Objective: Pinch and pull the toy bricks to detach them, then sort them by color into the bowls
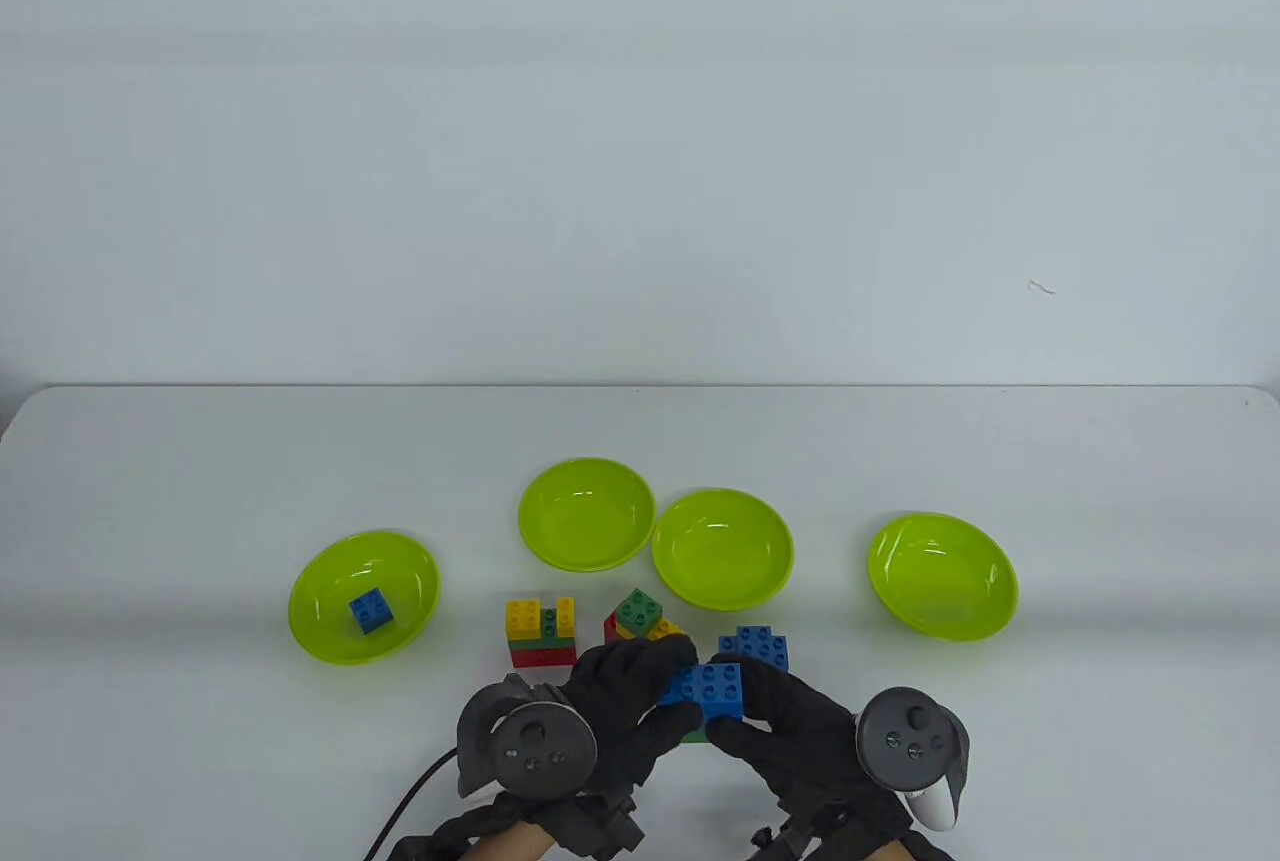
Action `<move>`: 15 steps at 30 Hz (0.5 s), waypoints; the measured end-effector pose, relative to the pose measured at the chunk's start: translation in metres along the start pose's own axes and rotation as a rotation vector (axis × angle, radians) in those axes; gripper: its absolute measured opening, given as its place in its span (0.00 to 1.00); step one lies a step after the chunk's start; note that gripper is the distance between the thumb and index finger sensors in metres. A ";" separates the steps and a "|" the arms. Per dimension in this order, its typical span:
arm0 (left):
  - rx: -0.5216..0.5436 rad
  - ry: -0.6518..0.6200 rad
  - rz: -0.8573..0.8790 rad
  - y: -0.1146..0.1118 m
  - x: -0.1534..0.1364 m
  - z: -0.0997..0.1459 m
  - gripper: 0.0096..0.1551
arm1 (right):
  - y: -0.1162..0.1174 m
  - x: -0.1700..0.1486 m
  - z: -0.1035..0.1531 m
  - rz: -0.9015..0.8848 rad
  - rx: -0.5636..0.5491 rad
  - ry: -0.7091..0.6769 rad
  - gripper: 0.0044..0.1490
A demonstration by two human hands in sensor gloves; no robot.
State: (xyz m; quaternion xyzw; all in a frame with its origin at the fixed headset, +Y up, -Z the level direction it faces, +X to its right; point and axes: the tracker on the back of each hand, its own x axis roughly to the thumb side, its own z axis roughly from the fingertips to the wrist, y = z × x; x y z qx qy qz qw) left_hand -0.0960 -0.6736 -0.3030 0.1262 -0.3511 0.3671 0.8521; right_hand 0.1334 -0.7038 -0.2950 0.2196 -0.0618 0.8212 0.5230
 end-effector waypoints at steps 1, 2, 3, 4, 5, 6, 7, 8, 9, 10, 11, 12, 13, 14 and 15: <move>-0.004 0.019 0.030 0.000 -0.002 0.000 0.37 | 0.000 0.000 0.000 0.000 0.000 0.000 0.39; -0.008 0.043 0.084 0.000 -0.004 0.000 0.37 | 0.000 0.000 0.000 -0.002 -0.002 0.001 0.39; -0.006 0.051 0.111 -0.001 -0.005 0.000 0.37 | 0.000 0.000 0.000 -0.004 -0.003 0.004 0.39; -0.003 0.049 0.101 -0.001 -0.005 0.000 0.37 | 0.001 -0.001 0.000 -0.004 -0.004 0.006 0.39; -0.001 0.036 0.073 -0.001 -0.005 0.001 0.37 | 0.001 -0.001 0.000 -0.002 -0.005 0.008 0.39; 0.013 0.007 0.019 -0.001 -0.002 0.001 0.37 | 0.001 -0.001 0.000 -0.002 -0.005 0.010 0.39; 0.023 -0.027 -0.047 0.000 0.001 0.001 0.37 | 0.001 -0.001 0.000 -0.009 -0.005 0.015 0.39; 0.026 -0.045 -0.086 0.000 0.003 0.001 0.38 | 0.001 -0.001 0.000 -0.010 -0.004 0.015 0.39; 0.033 -0.067 -0.135 0.000 0.005 0.001 0.38 | 0.001 -0.001 0.000 -0.010 -0.007 0.015 0.39; 0.039 -0.076 -0.151 0.000 0.005 0.002 0.38 | 0.000 0.000 0.000 -0.010 -0.009 0.013 0.39; 0.047 -0.075 -0.146 0.000 0.005 0.002 0.38 | 0.000 0.001 0.000 -0.005 -0.010 0.011 0.40; 0.048 -0.062 -0.119 0.000 0.004 0.002 0.38 | -0.001 0.001 0.000 0.006 -0.013 0.008 0.40; 0.047 -0.045 -0.086 0.000 0.003 0.002 0.38 | -0.001 0.001 0.000 0.011 -0.016 0.006 0.39; 0.034 -0.020 -0.034 0.000 0.001 0.001 0.37 | -0.001 0.001 0.001 0.006 -0.018 0.003 0.39; 0.016 0.009 0.022 0.001 -0.001 0.000 0.37 | -0.001 0.001 0.001 0.008 -0.018 -0.001 0.39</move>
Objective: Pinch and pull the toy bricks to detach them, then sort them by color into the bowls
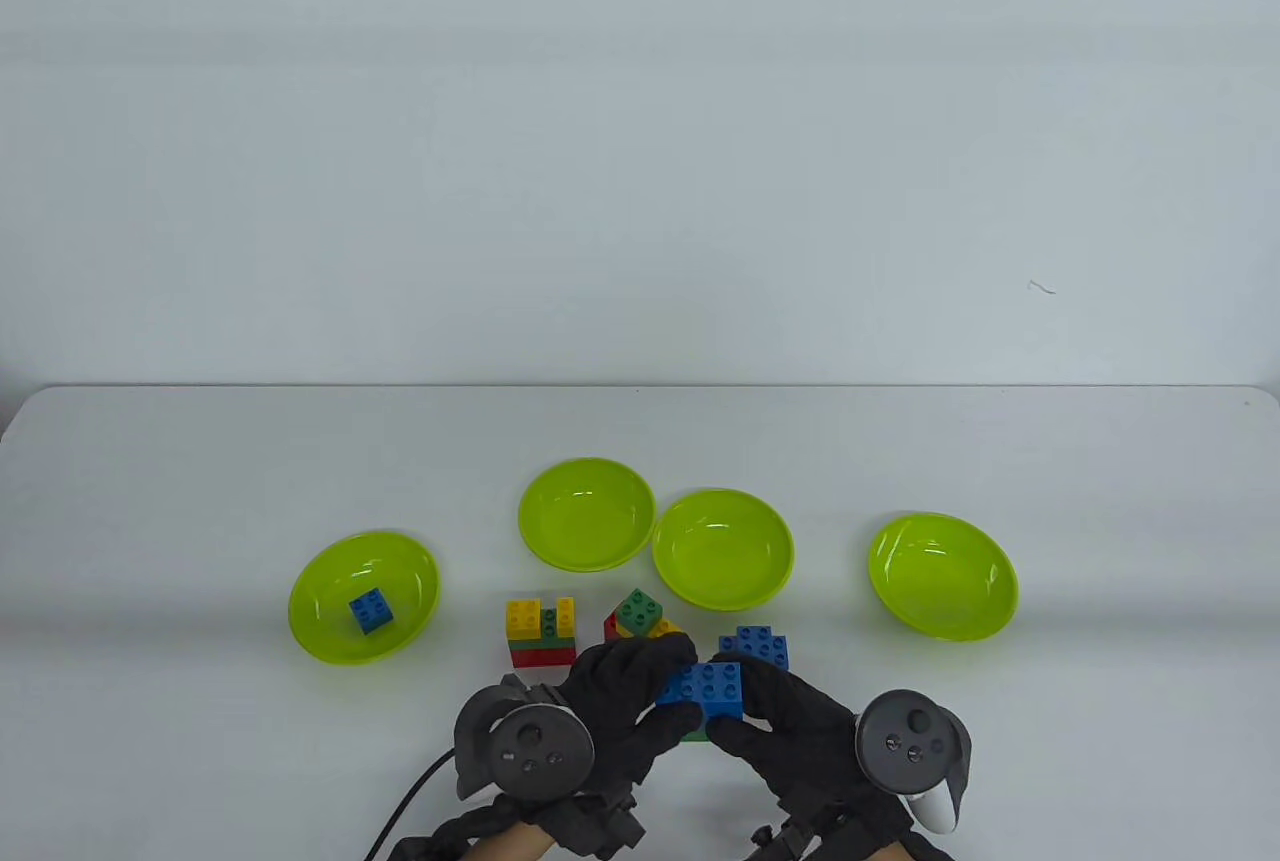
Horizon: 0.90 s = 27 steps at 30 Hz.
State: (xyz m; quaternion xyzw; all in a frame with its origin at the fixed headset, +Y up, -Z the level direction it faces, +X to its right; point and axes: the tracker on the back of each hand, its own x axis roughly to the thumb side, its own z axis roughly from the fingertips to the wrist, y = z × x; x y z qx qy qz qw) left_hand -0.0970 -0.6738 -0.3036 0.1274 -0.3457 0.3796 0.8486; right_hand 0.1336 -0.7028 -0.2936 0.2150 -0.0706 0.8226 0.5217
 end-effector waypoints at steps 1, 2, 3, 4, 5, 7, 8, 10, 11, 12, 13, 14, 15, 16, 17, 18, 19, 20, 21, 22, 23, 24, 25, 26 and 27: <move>-0.015 0.027 0.036 0.001 -0.002 -0.001 0.37 | 0.000 0.000 0.000 0.005 0.002 -0.005 0.39; -0.027 0.084 0.103 0.002 -0.007 0.000 0.37 | 0.000 0.001 0.000 0.025 0.016 -0.027 0.39; -0.039 0.114 0.208 0.003 -0.012 -0.001 0.37 | -0.001 0.001 0.000 0.037 0.023 -0.032 0.39; -0.022 0.132 0.260 0.004 -0.015 0.000 0.37 | 0.000 0.001 0.000 0.030 0.021 -0.028 0.39; 0.000 0.143 0.278 0.006 -0.016 0.000 0.37 | 0.000 0.000 -0.001 0.012 0.019 -0.016 0.40; 0.041 0.124 0.212 0.014 -0.018 0.001 0.37 | 0.002 0.000 -0.001 -0.013 0.012 0.005 0.39; 0.058 0.105 0.154 0.021 -0.019 0.001 0.37 | 0.002 -0.001 -0.001 0.000 0.014 0.001 0.39; 0.090 0.093 0.085 0.033 -0.024 0.002 0.37 | 0.002 -0.001 0.000 0.013 0.012 -0.001 0.39; 0.113 0.102 0.038 0.043 -0.030 0.003 0.37 | 0.002 -0.001 0.000 0.014 0.012 -0.002 0.39; 0.138 0.121 -0.005 0.051 -0.036 0.005 0.36 | 0.002 -0.001 0.001 0.011 0.006 -0.001 0.39; 0.154 0.139 -0.040 0.058 -0.042 0.007 0.37 | 0.001 -0.001 0.001 0.009 0.004 0.000 0.39; 0.173 0.175 -0.096 0.068 -0.051 0.011 0.37 | 0.001 -0.001 0.001 0.007 0.002 0.003 0.39; 0.182 0.200 -0.127 0.074 -0.058 0.014 0.36 | 0.001 -0.002 0.001 0.007 0.000 0.005 0.39; 0.193 0.244 -0.175 0.083 -0.069 0.019 0.36 | 0.000 -0.002 0.000 0.008 -0.004 0.008 0.39; 0.206 0.284 -0.215 0.091 -0.079 0.024 0.36 | 0.000 -0.003 0.000 0.009 -0.007 0.010 0.39; 0.214 0.309 -0.242 0.097 -0.085 0.028 0.36 | 0.000 -0.003 0.000 0.009 -0.008 0.012 0.39; 0.225 0.355 -0.283 0.105 -0.096 0.035 0.36 | 0.000 -0.004 0.000 0.007 -0.008 0.015 0.39; 0.231 0.382 -0.303 0.109 -0.101 0.039 0.36 | 0.000 -0.005 0.000 0.006 -0.008 0.015 0.39; 0.241 0.430 -0.331 0.117 -0.111 0.047 0.36 | -0.001 -0.005 0.000 0.004 -0.008 0.016 0.39; 0.245 0.463 -0.348 0.121 -0.117 0.052 0.36 | -0.001 -0.005 0.000 0.002 -0.008 0.017 0.39; 0.246 0.500 -0.374 0.126 -0.125 0.058 0.36 | -0.001 -0.005 0.001 0.001 -0.007 0.016 0.39; 0.239 0.523 -0.395 0.128 -0.129 0.062 0.36 | -0.001 -0.005 0.000 0.000 -0.006 0.016 0.39; 0.227 0.556 -0.429 0.130 -0.136 0.068 0.36 | -0.001 -0.005 0.001 -0.001 -0.005 0.015 0.39; 0.209 0.582 -0.460 0.131 -0.141 0.072 0.36 | -0.001 -0.005 0.001 -0.002 -0.004 0.014 0.39; 0.185 0.619 -0.488 0.131 -0.147 0.077 0.36 | -0.001 -0.006 0.001 -0.004 -0.004 0.014 0.39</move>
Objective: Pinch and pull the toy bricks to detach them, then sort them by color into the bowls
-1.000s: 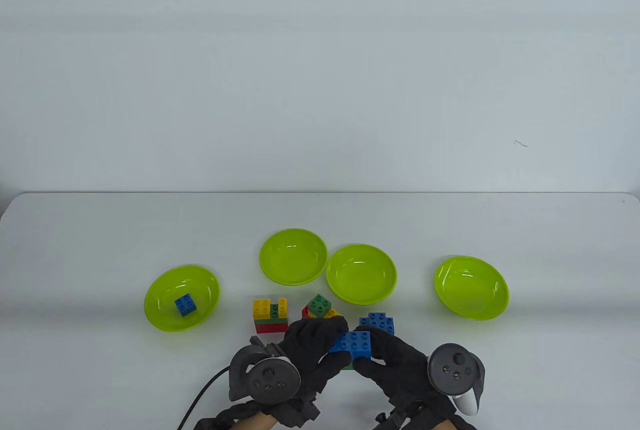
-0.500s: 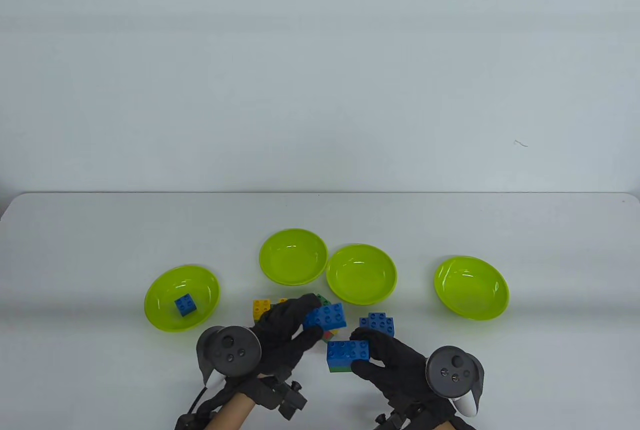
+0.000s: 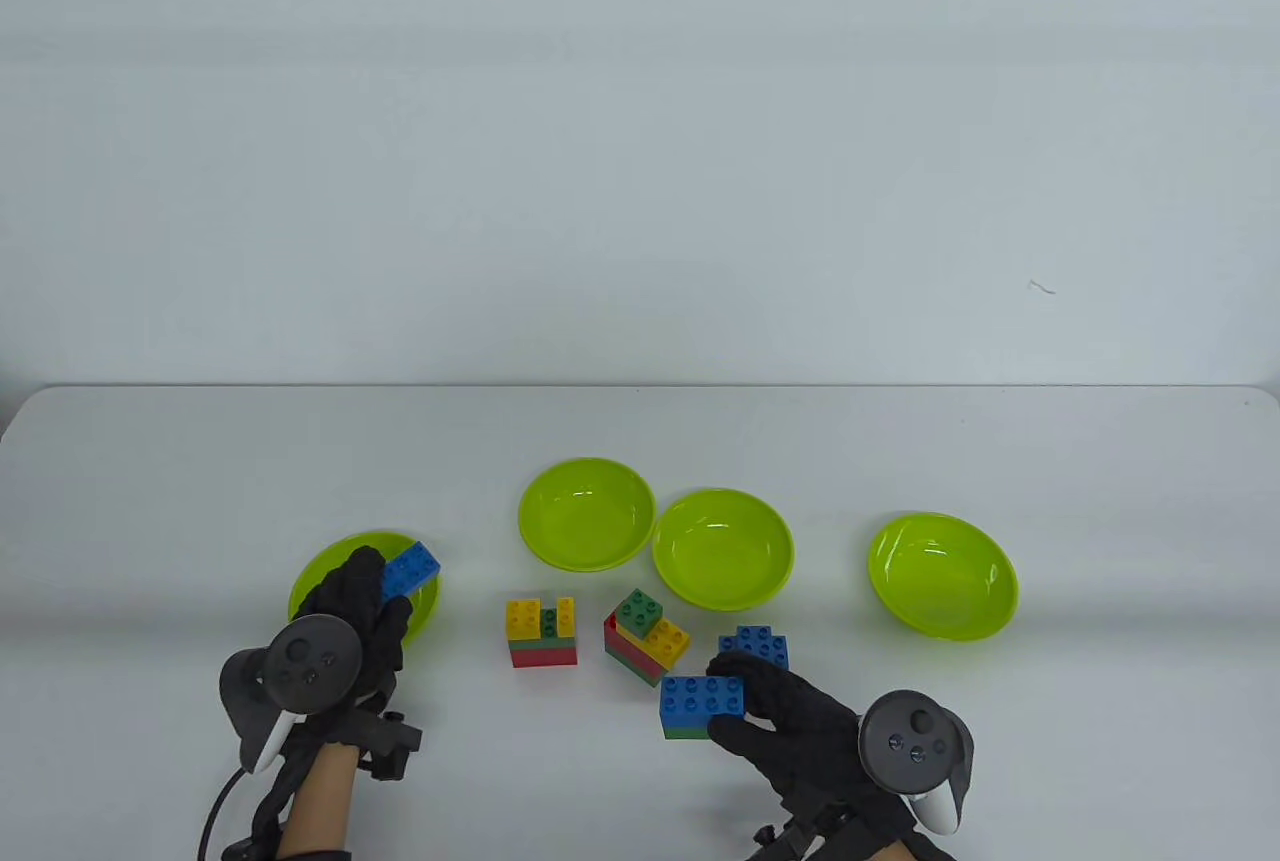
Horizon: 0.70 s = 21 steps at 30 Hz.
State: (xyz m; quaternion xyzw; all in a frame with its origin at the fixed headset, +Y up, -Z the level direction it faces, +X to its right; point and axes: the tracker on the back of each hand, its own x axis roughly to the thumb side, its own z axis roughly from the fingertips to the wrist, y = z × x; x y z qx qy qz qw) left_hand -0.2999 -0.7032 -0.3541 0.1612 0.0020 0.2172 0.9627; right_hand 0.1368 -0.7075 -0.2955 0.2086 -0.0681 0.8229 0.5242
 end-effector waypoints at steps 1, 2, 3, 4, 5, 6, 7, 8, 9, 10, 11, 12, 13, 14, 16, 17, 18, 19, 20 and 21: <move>-0.019 0.016 -0.022 -0.004 -0.005 0.001 0.36 | 0.000 0.000 0.000 -0.003 0.000 0.001 0.39; -0.034 0.022 -0.035 -0.006 -0.008 0.001 0.36 | 0.000 0.000 0.000 -0.005 0.001 0.001 0.39; -0.053 0.038 -0.053 -0.010 -0.012 0.001 0.36 | 0.000 0.000 0.000 -0.006 0.003 0.001 0.39; -0.063 0.044 -0.063 -0.012 -0.014 0.001 0.36 | 0.000 0.000 0.000 -0.005 0.004 0.001 0.39; -0.082 0.051 -0.080 -0.015 -0.017 0.000 0.36 | 0.000 0.000 0.000 -0.004 0.005 0.000 0.39; -0.099 0.059 -0.090 -0.018 -0.019 0.000 0.36 | 0.000 0.000 0.000 -0.004 0.007 0.001 0.39; -0.105 0.070 -0.092 -0.019 -0.021 0.000 0.36 | 0.000 0.000 0.000 -0.004 0.006 0.001 0.39; -0.107 0.077 -0.093 -0.021 -0.023 0.000 0.36 | 0.000 0.000 0.001 -0.005 0.005 0.001 0.39; -0.111 0.078 -0.091 -0.022 -0.024 0.000 0.36 | 0.000 0.000 0.001 -0.005 0.006 0.001 0.39; -0.114 0.083 -0.092 -0.023 -0.024 -0.001 0.36 | -0.001 0.000 0.001 -0.005 0.006 0.000 0.39; -0.116 0.084 -0.095 -0.024 -0.025 -0.001 0.36 | -0.001 0.000 0.001 -0.006 0.006 0.000 0.39; -0.120 0.083 -0.100 -0.025 -0.025 -0.002 0.36 | -0.001 -0.001 0.001 -0.006 0.006 -0.001 0.39; -0.126 0.084 -0.104 -0.026 -0.025 -0.003 0.37 | -0.001 -0.001 0.001 -0.007 0.005 -0.001 0.39; -0.127 0.083 -0.102 -0.027 -0.024 -0.003 0.37 | -0.002 -0.001 0.001 -0.009 0.005 0.000 0.39; -0.105 0.059 -0.100 -0.025 -0.018 -0.003 0.42 | -0.002 -0.002 0.001 -0.012 0.001 0.002 0.39; -0.094 0.031 -0.088 -0.022 -0.012 -0.004 0.43 | -0.003 -0.002 0.001 -0.013 0.000 0.003 0.39; -0.082 0.012 -0.067 -0.019 -0.006 -0.005 0.44 | -0.003 -0.002 0.001 -0.015 -0.001 0.003 0.39; -0.059 -0.020 -0.029 -0.015 0.003 -0.006 0.44 | -0.004 -0.002 0.001 -0.017 -0.003 0.003 0.39; -0.036 -0.058 0.023 -0.011 0.015 -0.006 0.44 | -0.004 -0.002 0.001 -0.019 -0.004 0.002 0.39; -0.027 -0.094 0.086 -0.009 0.028 -0.006 0.44 | -0.004 -0.002 0.001 -0.021 -0.005 0.002 0.39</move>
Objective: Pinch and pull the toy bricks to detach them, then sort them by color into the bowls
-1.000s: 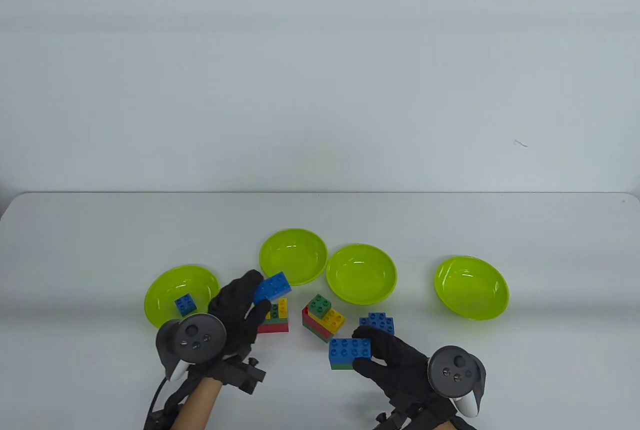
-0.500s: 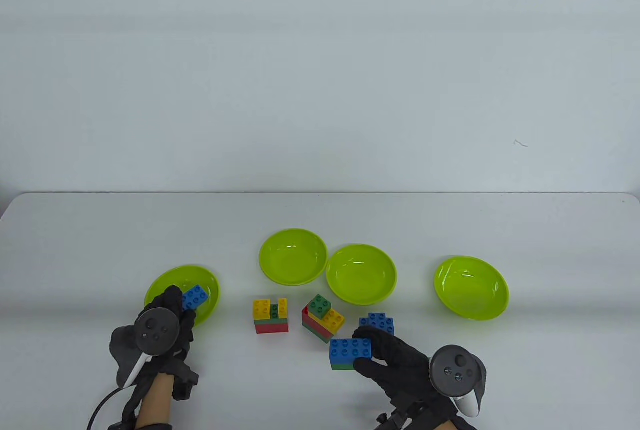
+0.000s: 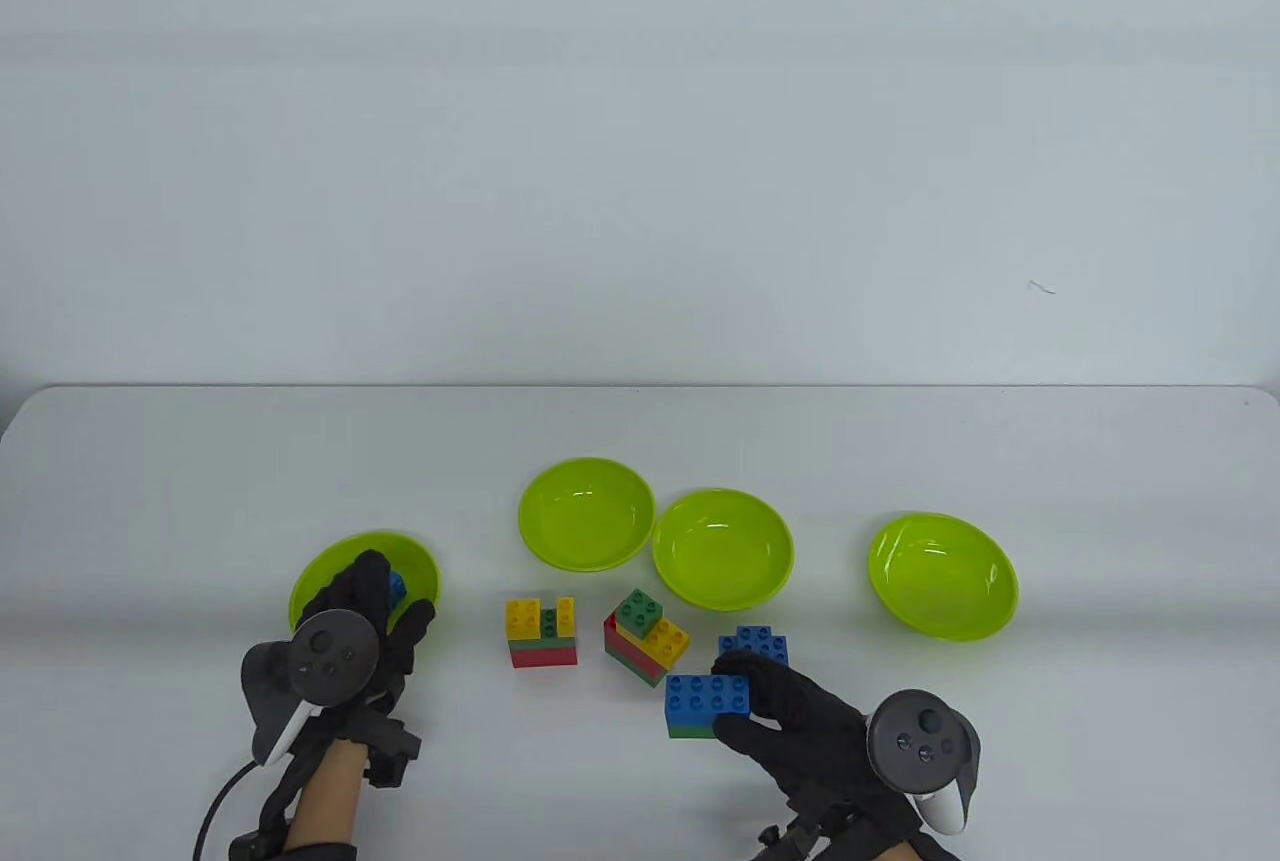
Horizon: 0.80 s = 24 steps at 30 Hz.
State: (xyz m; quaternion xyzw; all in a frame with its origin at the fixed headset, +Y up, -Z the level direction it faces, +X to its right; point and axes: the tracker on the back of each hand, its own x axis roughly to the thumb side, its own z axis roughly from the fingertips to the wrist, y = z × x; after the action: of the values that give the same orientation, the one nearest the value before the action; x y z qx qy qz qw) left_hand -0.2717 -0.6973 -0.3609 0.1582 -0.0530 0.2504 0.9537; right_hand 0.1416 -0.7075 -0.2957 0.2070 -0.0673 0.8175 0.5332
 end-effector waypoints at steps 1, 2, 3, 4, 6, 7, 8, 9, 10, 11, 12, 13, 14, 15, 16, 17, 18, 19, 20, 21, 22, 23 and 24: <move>0.004 -0.029 0.055 0.000 0.010 0.000 0.44 | 0.000 0.000 0.000 -0.003 0.000 0.000 0.39; 0.004 -0.071 0.134 0.000 0.024 0.000 0.44 | 0.000 0.000 0.000 -0.007 0.001 0.001 0.39; -0.003 -0.104 0.197 -0.002 0.035 0.000 0.44 | 0.000 0.000 0.000 -0.010 0.002 0.001 0.39; -0.021 -0.140 0.265 -0.004 0.048 0.001 0.44 | 0.001 0.000 0.000 -0.013 0.004 0.001 0.39; -0.099 -0.245 0.378 -0.013 0.078 0.004 0.45 | 0.001 0.000 0.000 -0.022 0.007 0.001 0.39; -0.134 -0.281 0.410 -0.016 0.089 0.006 0.46 | 0.001 0.001 0.001 -0.026 0.008 0.000 0.39; -0.175 -0.325 0.453 -0.020 0.102 0.009 0.46 | 0.001 0.001 0.001 -0.028 0.010 -0.001 0.39; -0.203 -0.357 0.489 -0.024 0.113 0.012 0.46 | 0.002 0.001 0.001 -0.029 0.012 -0.002 0.39; -0.229 -0.384 0.521 -0.028 0.122 0.015 0.46 | 0.002 0.001 0.001 -0.031 0.014 -0.004 0.39; -0.257 -0.405 0.546 -0.032 0.130 0.019 0.47 | 0.003 0.001 0.001 -0.035 0.016 -0.005 0.39; -0.289 -0.423 0.562 -0.036 0.136 0.022 0.46 | 0.003 0.001 0.001 -0.039 0.018 -0.006 0.39; -0.307 -0.429 0.568 -0.039 0.139 0.024 0.46 | 0.003 0.001 0.001 -0.043 0.018 -0.006 0.39; -0.331 -0.442 0.575 -0.043 0.142 0.027 0.46 | 0.004 0.002 0.002 -0.051 0.020 -0.006 0.39; -0.343 -0.461 0.584 -0.047 0.145 0.030 0.46 | 0.004 0.002 0.002 -0.057 0.021 -0.006 0.39; -0.345 -0.478 0.593 -0.050 0.147 0.032 0.45 | 0.004 0.002 0.002 -0.062 0.021 -0.006 0.39; -0.351 -0.496 0.601 -0.052 0.148 0.034 0.44 | 0.004 0.002 0.002 -0.065 0.021 -0.006 0.39; -0.364 -0.519 0.611 -0.054 0.151 0.036 0.43 | 0.004 0.002 0.002 -0.067 0.021 -0.007 0.39; -0.371 -0.524 0.612 -0.055 0.152 0.037 0.43 | 0.005 0.002 0.003 -0.067 0.020 -0.007 0.39; -0.375 -0.533 0.608 -0.056 0.155 0.038 0.43 | 0.005 0.003 0.003 -0.068 0.018 -0.007 0.39; -0.373 -0.548 0.600 -0.057 0.158 0.040 0.42 | 0.005 0.002 0.003 -0.071 0.015 -0.006 0.39; -0.371 -0.554 0.588 -0.058 0.160 0.042 0.42 | 0.004 0.002 0.003 -0.077 0.015 -0.005 0.39; -0.357 -0.551 0.578 -0.057 0.161 0.043 0.42 | 0.004 0.002 0.004 -0.085 0.011 -0.003 0.39; -0.339 -0.555 0.566 -0.057 0.162 0.043 0.42 | 0.004 0.001 0.004 -0.095 0.013 -0.003 0.39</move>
State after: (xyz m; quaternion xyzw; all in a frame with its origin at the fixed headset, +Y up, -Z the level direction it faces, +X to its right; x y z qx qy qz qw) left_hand -0.1034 -0.6838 -0.3063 0.0400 -0.3891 0.4379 0.8095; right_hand 0.1388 -0.7095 -0.2915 0.2147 -0.0530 0.7913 0.5700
